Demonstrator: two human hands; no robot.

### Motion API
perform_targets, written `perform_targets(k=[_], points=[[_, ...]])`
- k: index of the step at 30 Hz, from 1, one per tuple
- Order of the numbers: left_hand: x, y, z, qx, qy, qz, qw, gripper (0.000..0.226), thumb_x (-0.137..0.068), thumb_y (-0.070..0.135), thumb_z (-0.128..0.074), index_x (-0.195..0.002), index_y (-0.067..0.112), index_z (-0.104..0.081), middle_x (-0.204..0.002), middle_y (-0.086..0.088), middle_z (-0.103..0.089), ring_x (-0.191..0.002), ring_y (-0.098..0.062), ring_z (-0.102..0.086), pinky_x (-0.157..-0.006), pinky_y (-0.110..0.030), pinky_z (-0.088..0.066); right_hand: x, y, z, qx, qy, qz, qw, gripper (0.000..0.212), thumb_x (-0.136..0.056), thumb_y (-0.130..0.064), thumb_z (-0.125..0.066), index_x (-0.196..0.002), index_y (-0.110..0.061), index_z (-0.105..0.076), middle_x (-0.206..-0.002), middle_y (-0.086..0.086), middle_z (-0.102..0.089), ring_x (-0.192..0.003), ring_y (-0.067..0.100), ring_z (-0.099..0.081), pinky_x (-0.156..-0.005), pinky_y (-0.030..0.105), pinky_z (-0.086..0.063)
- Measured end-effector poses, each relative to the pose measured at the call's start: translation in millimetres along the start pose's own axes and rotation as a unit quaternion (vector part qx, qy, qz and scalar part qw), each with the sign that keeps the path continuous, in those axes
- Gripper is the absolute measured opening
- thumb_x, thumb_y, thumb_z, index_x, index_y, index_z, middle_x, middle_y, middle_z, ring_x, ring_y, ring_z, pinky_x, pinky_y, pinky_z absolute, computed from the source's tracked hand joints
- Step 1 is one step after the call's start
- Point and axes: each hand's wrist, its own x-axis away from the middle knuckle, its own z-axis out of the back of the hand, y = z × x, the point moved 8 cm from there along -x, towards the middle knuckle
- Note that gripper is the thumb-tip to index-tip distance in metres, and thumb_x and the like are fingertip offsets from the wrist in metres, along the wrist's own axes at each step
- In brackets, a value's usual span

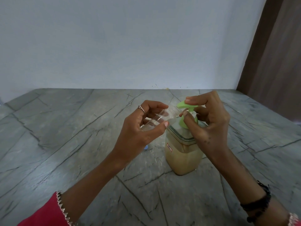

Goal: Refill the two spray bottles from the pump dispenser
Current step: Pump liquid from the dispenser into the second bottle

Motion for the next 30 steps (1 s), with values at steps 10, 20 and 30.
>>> perform_targets(k=[10, 20, 30], points=[[0.0, 1.2, 1.4, 0.001, 0.002, -0.005, 1.0, 0.029, -0.073, 0.029, -0.063, -0.101, 0.028, -0.059, -0.095, 0.016, -0.067, -0.088, -0.003, -0.064, -0.072, -0.017, -0.051, -3.7, -1.9, 2.0, 0.019, 0.008, -0.014, 1.0, 0.024, -0.074, 0.003, -0.065, -0.087, -0.017, -0.059, -0.086, 0.004, -0.057, -0.078, 0.004, -0.06, -0.057, 0.01, -0.044], [0.1, 0.1, -0.2, -0.003, 0.0, -0.002, 1.0, 0.031, -0.072, 0.031, -0.063, -0.102, 0.027, -0.059, -0.096, 0.016, -0.067, -0.089, -0.004, -0.065, -0.073, -0.017, -0.051, -4.0, -5.9, 1.8, 0.037, 0.007, 0.015, 0.999, 0.011, -0.076, -0.008, -0.059, -0.085, -0.015, -0.058, -0.085, -0.004, -0.052, -0.076, 0.002, -0.057, -0.059, 0.008, -0.045], [-0.2, 1.9, 1.3, -0.016, 0.001, -0.011, 1.0, 0.03, -0.072, 0.032, -0.062, -0.102, 0.029, -0.058, -0.096, 0.017, -0.067, -0.089, -0.005, -0.065, -0.073, -0.017, -0.051, -1.4, -4.4, 1.5, 0.016, 0.004, 0.016, 1.0, 0.022, -0.078, -0.004, -0.061, -0.095, -0.016, -0.056, -0.093, 0.006, -0.055, -0.084, 0.008, -0.061, -0.067, 0.013, -0.052]])
